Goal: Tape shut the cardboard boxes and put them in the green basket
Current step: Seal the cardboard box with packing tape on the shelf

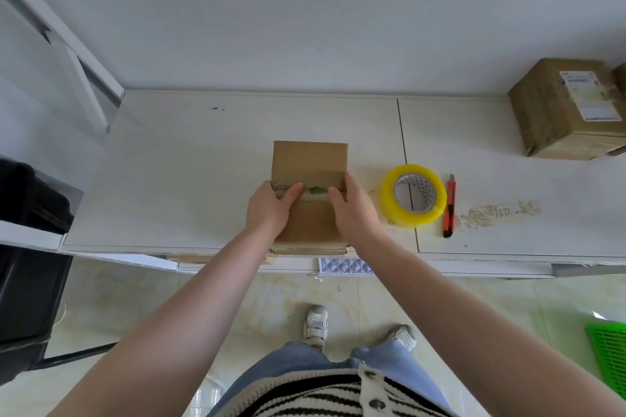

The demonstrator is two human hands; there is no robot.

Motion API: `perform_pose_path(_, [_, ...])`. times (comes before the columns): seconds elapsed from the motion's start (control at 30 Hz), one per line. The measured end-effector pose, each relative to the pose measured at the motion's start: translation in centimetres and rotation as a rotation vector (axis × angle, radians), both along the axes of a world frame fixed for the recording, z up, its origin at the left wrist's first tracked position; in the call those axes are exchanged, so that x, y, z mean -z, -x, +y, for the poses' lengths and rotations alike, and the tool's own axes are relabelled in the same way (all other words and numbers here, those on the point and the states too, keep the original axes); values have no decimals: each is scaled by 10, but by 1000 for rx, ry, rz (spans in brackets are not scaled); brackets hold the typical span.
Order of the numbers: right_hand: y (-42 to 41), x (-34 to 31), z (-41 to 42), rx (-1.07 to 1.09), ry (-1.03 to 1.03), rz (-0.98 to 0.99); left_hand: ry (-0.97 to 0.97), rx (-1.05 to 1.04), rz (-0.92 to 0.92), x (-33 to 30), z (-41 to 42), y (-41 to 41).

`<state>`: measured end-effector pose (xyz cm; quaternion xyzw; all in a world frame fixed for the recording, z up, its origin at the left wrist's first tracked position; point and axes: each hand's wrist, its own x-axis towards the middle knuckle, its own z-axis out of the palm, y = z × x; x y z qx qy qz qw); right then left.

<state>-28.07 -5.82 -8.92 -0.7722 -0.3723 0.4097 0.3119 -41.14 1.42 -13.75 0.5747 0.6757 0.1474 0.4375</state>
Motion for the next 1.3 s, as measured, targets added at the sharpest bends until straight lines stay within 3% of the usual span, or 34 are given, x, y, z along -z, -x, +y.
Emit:
perform_pose_path(0.33, [11, 27, 7, 207, 40, -29, -32, 18, 81, 4, -1, -1])
perform_pose_path(0.47, [-1, 31, 14, 155, 54, -43, 8, 10, 59, 3, 3, -4])
perform_pose_path(0.7, [0, 36, 17, 229, 179, 198, 26, 25, 18, 5, 4, -2])
perform_pose_path(0.83, [-4, 39, 17, 177, 149, 114, 33, 19, 49, 0, 3, -4])
perform_pose_path(0.97, [-13, 39, 12, 139, 145, 169, -64, 143, 256, -6, 5, -11])
perform_pose_path(1.07, [-15, 38, 11, 199, 145, 254, -90, 140, 207, -10, 4, -23])
perform_pose_path(1.3, [-15, 39, 12, 129, 102, 133, -111, 24, 224, -4, 2, -28])
